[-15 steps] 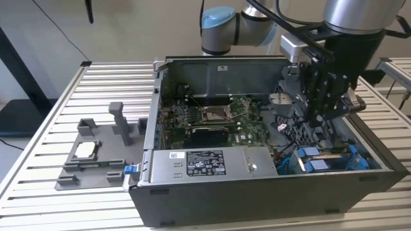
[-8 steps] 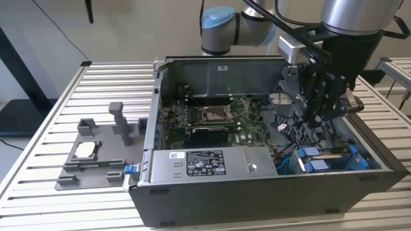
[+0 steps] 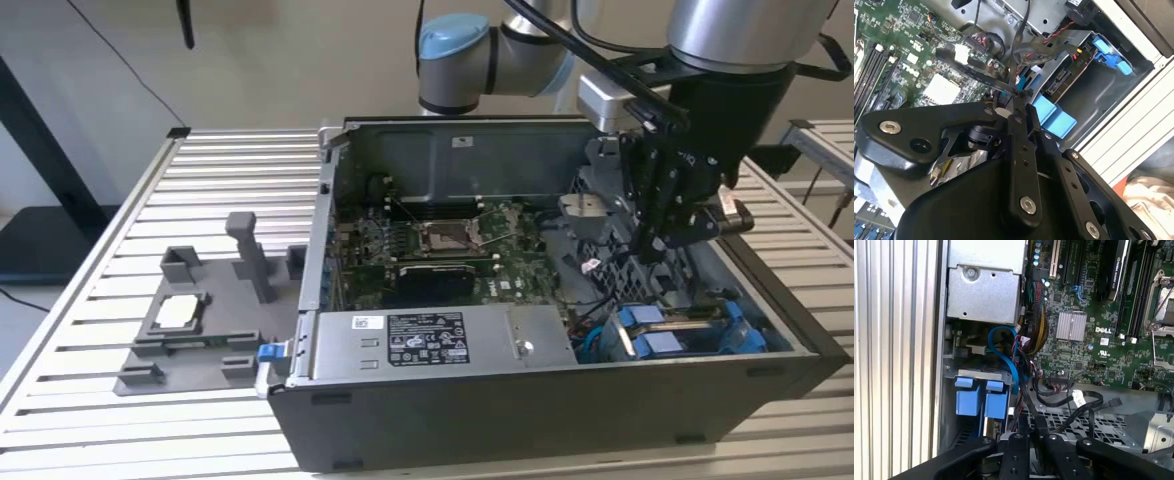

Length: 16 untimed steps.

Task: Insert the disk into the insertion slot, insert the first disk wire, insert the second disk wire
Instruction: 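Insert the second disk wire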

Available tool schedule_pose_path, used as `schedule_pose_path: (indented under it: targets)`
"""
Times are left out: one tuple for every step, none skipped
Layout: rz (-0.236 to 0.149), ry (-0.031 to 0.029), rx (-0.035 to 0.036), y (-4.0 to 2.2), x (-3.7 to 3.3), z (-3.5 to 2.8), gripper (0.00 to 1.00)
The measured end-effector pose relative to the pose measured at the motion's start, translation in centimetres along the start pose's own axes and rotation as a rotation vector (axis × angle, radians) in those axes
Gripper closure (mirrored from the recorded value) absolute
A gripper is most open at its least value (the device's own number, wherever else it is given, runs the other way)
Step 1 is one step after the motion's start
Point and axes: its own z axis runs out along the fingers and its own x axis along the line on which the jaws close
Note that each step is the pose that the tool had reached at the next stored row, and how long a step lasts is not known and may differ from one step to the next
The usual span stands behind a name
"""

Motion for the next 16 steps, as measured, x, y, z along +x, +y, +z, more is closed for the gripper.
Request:
schedule_pose_path:
  targets:
    - [0.000,-0.0001,0.0001,0.00,0.00,0.00,0.82]
    - [0.000,0.0000,0.0002,0.00,0.00,0.00,0.82]
    - [0.000,0.0000,0.0002,0.00,0.00,0.00,0.82]
    - [0.000,0.0000,0.0002,0.00,0.00,0.00,0.82]
    - [0.000,-0.0001,0.0003,0.00,0.00,0.00,0.82]
    - [0.000,0.0001,0.0003,0.00,0.00,0.00,0.85]
    - [0.000,0.0002,0.0002,0.00,0.00,0.00,0.85]
    - [0.000,0.0002,0.0002,0.00,0.00,0.00,0.85]
    - [0.000,0.0002,0.0002,0.00,0.00,0.00,0.85]
    - [0.000,0.0002,0.0002,0.00,0.00,0.00,0.85]
    - [0.000,0.0002,0.0002,0.00,0.00,0.00,0.85]
    - [0.000,0.0003,0.0002,0.00,0.00,0.00,0.85]
    - [0.000,0.0003,0.0002,0.00,0.00,0.00,0.85]
    - [0.000,0.0003,0.0002,0.00,0.00,0.00,0.85]
    - [0.000,0.0003,0.0002,0.00,0.00,0.00,0.85]
    - [0.000,0.0007,0.0002,0.00,-0.01,0.00,0.85]
